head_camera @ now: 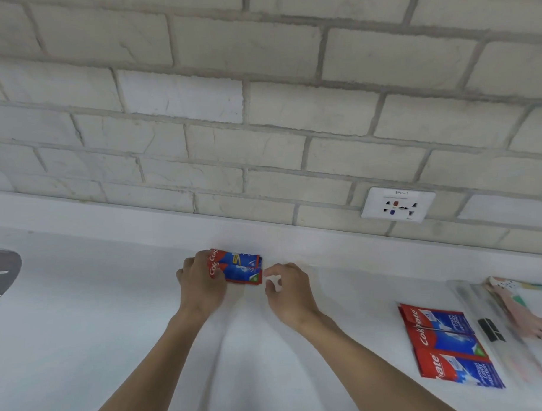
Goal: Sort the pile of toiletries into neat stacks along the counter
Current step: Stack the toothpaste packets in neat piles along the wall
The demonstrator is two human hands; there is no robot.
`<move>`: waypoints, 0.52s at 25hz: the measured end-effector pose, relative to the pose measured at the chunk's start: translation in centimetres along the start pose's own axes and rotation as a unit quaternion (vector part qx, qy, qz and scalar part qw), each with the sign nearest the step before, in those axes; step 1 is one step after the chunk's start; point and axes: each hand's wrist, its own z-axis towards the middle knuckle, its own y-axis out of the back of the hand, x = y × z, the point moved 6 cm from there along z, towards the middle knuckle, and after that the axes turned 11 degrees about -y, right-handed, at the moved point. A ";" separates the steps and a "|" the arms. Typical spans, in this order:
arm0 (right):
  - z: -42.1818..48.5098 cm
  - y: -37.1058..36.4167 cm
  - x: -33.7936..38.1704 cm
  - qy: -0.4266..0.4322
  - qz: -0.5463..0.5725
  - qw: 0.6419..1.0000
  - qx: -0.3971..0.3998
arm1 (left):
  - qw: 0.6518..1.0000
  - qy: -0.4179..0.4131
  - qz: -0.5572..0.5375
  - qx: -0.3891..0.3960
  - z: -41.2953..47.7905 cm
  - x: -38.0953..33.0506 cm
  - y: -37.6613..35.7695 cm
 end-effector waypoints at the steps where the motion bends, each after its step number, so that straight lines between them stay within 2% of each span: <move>1: -0.7 1.0 -0.4 0.000 0.005 1.000 -0.002 | 1.000 -0.015 0.002 0.003 -0.6 -1.1 -0.2; 5: -3.5 5.3 -2.5 -0.001 0.015 1.000 -0.019 | 0.998 -0.049 -0.030 0.016 -3.3 -5.1 -1.7; 13: -8.6 15.0 -10.3 -0.059 0.011 0.994 -0.087 | 0.987 -0.088 -0.078 0.109 -9.9 -14.1 -7.5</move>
